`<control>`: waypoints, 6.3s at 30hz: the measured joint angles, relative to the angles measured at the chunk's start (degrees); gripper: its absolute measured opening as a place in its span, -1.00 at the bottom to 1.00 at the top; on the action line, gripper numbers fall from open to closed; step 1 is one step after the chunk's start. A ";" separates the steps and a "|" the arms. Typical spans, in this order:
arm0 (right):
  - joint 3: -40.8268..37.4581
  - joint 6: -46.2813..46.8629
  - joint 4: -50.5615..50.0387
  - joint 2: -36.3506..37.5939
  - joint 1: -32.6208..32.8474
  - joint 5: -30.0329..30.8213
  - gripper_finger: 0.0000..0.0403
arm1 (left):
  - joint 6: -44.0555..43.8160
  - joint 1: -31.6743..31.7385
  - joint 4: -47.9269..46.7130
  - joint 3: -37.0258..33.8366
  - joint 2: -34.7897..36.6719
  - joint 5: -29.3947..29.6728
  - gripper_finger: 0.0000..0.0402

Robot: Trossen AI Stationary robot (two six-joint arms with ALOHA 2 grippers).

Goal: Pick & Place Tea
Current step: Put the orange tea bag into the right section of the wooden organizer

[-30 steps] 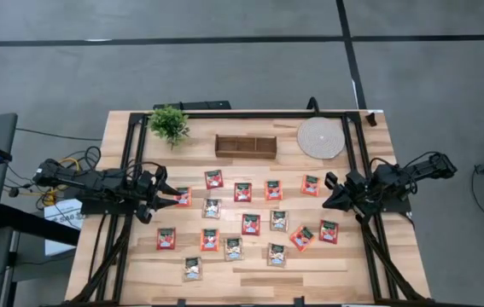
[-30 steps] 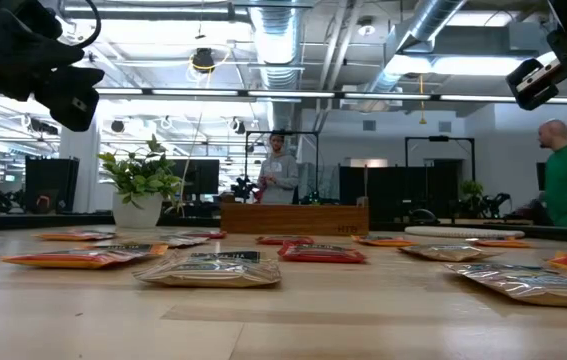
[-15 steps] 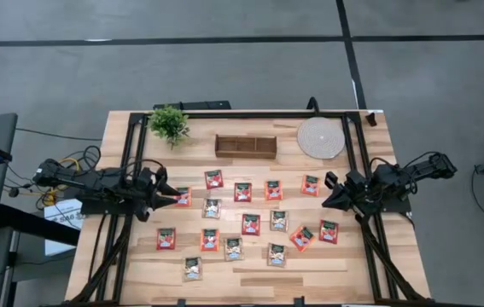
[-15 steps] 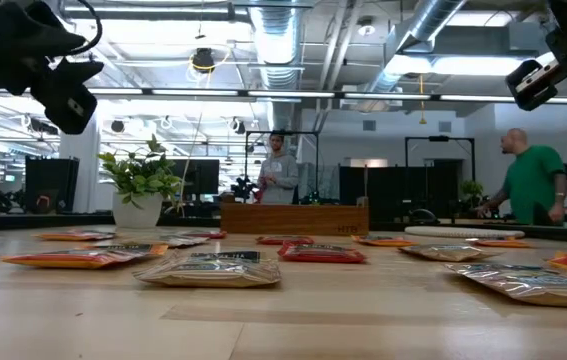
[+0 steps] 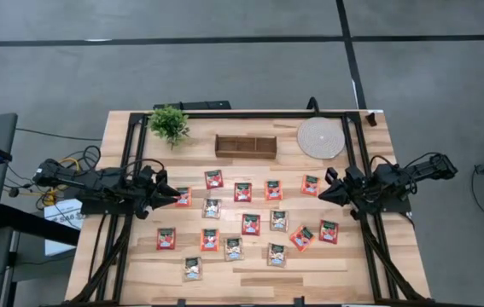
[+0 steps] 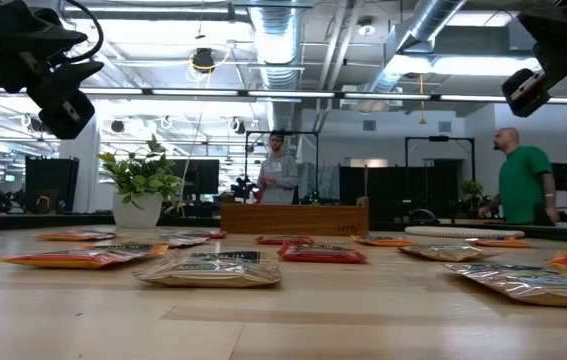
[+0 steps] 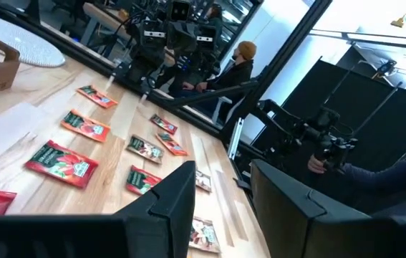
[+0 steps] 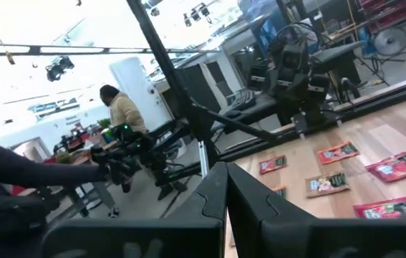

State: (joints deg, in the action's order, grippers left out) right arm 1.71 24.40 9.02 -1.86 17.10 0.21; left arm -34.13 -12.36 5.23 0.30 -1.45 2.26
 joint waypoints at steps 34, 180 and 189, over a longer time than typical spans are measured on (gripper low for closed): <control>36.48 12.66 -69.88 -39.15 -7.93 14.86 -0.97 | 0.24 0.00 0.02 0.00 0.00 5.73 -0.36; 88.82 -45.58 -65.45 -109.19 -36.86 23.87 -1.00 | 0.22 0.02 0.02 0.01 -0.02 5.68 -0.36; 88.82 -45.83 -65.29 -109.19 -37.24 23.79 -1.00 | 0.12 0.02 0.02 0.02 0.00 5.68 -0.36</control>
State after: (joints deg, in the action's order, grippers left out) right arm 90.52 -21.43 -56.27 -111.04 -20.14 24.00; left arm -34.01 -12.34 5.26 0.31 -1.45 7.94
